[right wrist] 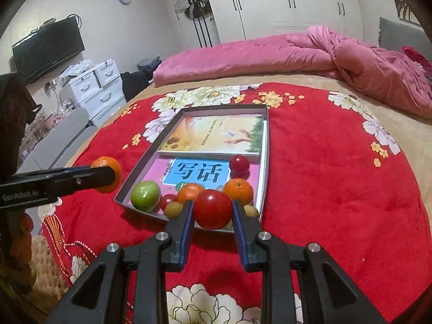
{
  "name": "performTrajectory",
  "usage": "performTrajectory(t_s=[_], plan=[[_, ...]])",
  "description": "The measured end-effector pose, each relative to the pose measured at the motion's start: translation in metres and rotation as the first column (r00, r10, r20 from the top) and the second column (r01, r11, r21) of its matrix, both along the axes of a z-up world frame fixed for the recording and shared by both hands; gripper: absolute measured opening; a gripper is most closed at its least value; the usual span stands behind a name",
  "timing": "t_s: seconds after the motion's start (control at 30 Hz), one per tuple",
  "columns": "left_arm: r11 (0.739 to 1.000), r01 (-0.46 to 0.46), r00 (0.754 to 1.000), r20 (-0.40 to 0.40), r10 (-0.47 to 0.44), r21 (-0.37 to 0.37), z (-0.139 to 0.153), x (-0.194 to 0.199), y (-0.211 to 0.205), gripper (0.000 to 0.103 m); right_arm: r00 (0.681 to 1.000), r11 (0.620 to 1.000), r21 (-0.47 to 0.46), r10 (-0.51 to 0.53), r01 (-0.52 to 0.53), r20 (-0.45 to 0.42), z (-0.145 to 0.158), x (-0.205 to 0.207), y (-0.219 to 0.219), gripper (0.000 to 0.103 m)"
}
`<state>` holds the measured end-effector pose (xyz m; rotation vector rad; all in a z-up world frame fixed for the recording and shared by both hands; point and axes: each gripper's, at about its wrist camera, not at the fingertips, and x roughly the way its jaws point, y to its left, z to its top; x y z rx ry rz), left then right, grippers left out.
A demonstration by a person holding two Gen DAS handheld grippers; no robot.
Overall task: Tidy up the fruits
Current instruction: 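Lift and carry the tomato and small orange over the tray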
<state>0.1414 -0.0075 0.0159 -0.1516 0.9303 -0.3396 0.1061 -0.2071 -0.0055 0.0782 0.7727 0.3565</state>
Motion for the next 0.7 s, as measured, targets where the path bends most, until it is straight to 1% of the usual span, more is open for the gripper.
performTrajectory(t_s=[0.4,0.7], plan=[[1.000,0.002,0.999,-0.035,-0.001,0.024,-0.019,0.024,-0.011,0.032,0.999,0.999,-0.013,-0.037,0.037,0.012,-0.001,0.011,-0.011,0.028],[0.999,-0.011,0.999,-0.043,0.013,0.051,-0.028,0.042,-0.017,0.032,0.999,0.999,-0.021,-0.041,0.041,-0.004,-0.009,0.018,-0.014,0.028]])
